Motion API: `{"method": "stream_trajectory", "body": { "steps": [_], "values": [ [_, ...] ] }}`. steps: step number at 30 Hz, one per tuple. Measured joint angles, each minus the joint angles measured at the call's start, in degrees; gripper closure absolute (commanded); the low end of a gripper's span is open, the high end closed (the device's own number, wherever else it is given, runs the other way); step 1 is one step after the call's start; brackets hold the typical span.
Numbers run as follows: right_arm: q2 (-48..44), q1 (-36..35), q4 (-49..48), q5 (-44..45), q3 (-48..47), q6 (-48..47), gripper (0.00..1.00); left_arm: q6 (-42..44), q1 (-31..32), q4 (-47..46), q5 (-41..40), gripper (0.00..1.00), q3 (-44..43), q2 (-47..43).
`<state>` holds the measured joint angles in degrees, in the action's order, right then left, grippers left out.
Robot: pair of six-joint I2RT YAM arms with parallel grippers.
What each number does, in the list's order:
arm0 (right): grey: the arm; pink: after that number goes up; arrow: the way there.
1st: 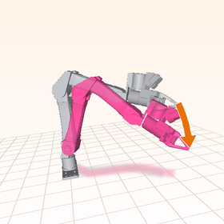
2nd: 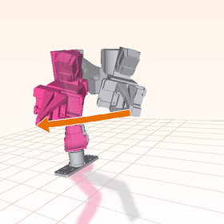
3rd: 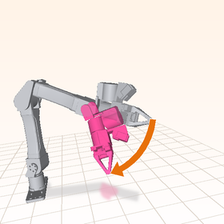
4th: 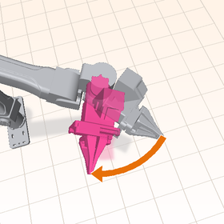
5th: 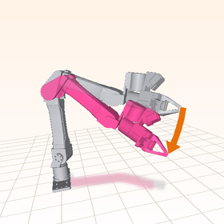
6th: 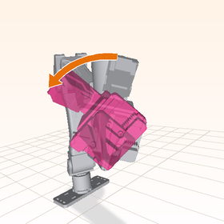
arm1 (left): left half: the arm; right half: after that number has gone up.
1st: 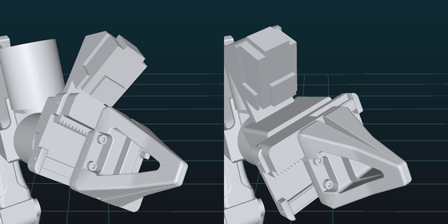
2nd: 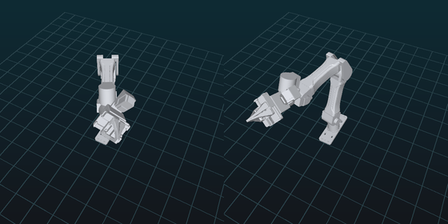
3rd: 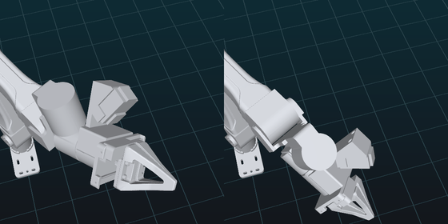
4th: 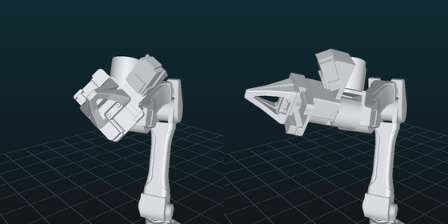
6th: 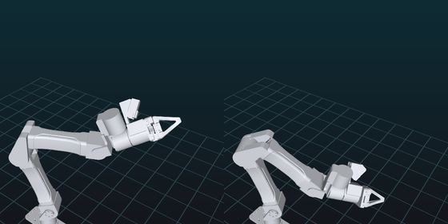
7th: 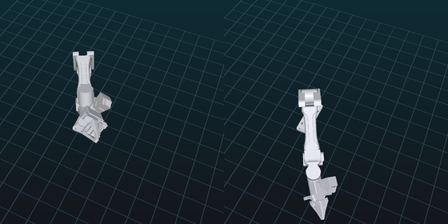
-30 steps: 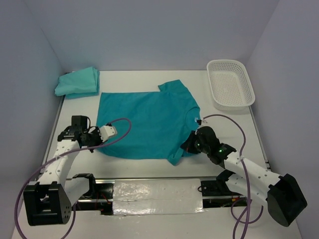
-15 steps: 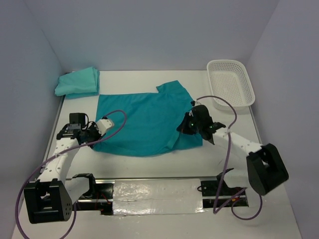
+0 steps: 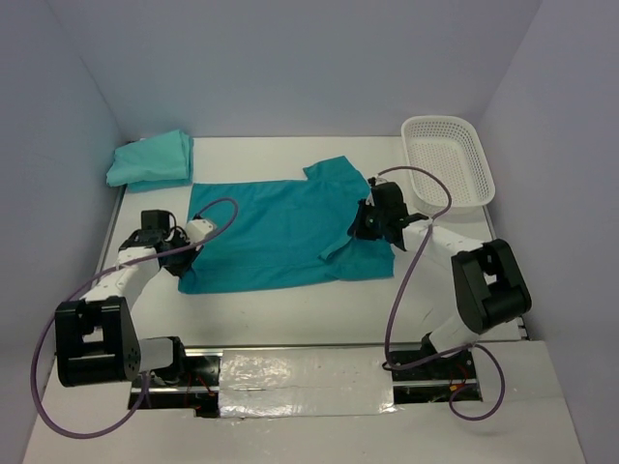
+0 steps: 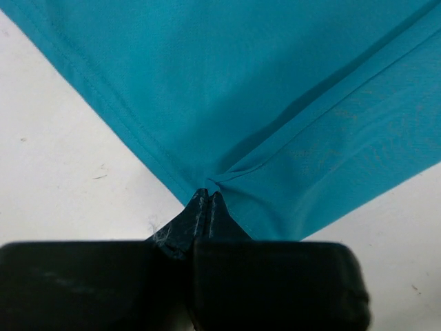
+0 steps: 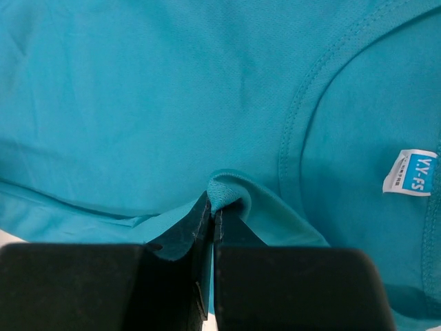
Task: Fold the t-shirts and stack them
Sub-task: Fold the flattened tshirt in 1/3 of the way
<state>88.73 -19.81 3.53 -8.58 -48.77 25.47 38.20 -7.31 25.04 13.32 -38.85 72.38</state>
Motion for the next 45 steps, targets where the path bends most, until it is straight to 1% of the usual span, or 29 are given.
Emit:
{"method": "stream_trajectory", "body": {
  "steps": [9,13,18,20,21,22,23,24,25,26,27,28,30,31,36,38,41,43,45],
  "values": [
    [4.44,2.78,-0.09,-0.68,-2.05,-1.11,1.00,-6.86,-3.41,-4.55,-3.23,1.00,-0.07,0.39],
    [5.33,2.82,0.31,-0.79,-4.31,-1.97,1.00,-8.44,-3.50,-4.96,-2.51,1.00,-1.14,0.96],
    [6.25,2.82,0.52,-0.96,-6.95,-2.80,1.00,-8.61,-3.48,-5.55,-1.99,0.99,-2.10,3.85],
    [7.30,2.82,0.81,-0.92,-8.13,-2.82,1.00,-8.74,-3.48,-5.81,-2.19,0.93,-2.10,4.68],
    [8.07,2.82,1.22,-0.90,-8.94,-2.84,0.93,-8.92,-3.48,-5.88,-2.51,0.82,-2.19,5.16],
    [8.85,2.82,1.68,-0.87,-9.62,-2.86,0.63,-9.03,-3.48,-5.81,-2.86,0.75,-2.51,5.68],
    [9.57,2.82,2.38,-0.76,-10.36,-2.67,0.54,-9.51,-3.48,-5.73,-3.19,0.69,-3.13,6.45],
    [10.45,2.82,3.32,-0.46,-11.39,-3.04,0.46,-9.94,-3.48,-5.60,-3.78,0.54,-4.04,7.41],
    [11.17,2.82,4.24,-0.15,-12.41,-3.17,0.44,-10.14,-3.50,-5.51,-4.55,0.40,-5.31,8.39],
    [11.72,2.82,5.22,0.26,-13.42,-3.56,0.42,-10.56,-3.50,-5.11,-4.98,0.33,-6.64,9.20],
    [11.96,2.82,6.23,0.83,-14.43,-3.76,0.40,-11.23,-3.50,-4.79,-5.73,0.17,-8.41,9.97],
    [11.96,2.82,6.97,1.29,-15.08,-3.96,0.37,-11.45,-3.52,-4.50,-6.23,0.11,-10.27,10.49],
    [10.99,2.82,8.48,2.45,-16.13,-4.26,0.34,-12.83,-3.65,-3.63,-6.71,0.10,-14.51,11.19],
    [10.27,2.82,9.20,2.86,-16.55,-4.52,0.29,-13.14,-3.72,-3.30,-6.73,0.10,-16.50,11.39],
    [3.45,2.99,15.21,4.42,-17.05,-5.51,0.22,-13.60,-4.66,0.48,-6.27,0.18,-25.92,11.39],
    [-0.35,3.43,16.61,4.57,-15.13,-5.38,0.21,-13.88,-5.01,3.89,-5.53,0.17,-27.61,10.93],
    [-6.03,5.60,17.75,3.34,-9.11,-3.89,0.21,-14.69,-5.31,9.90,-5.11,0.12,-27.06,10.51],
    [-8.20,7.69,17.68,2.03,-4.28,-2.27,0.21,-15.43,-5.31,12.50,-5.11,0.11,-23.69,10.23],
    [-7.82,9.49,17.75,1.01,-0.96,-0.81,0.22,-16.17,-5.31,13.86,-5.44,0.10,-18.93,9.94]
  ]
}}
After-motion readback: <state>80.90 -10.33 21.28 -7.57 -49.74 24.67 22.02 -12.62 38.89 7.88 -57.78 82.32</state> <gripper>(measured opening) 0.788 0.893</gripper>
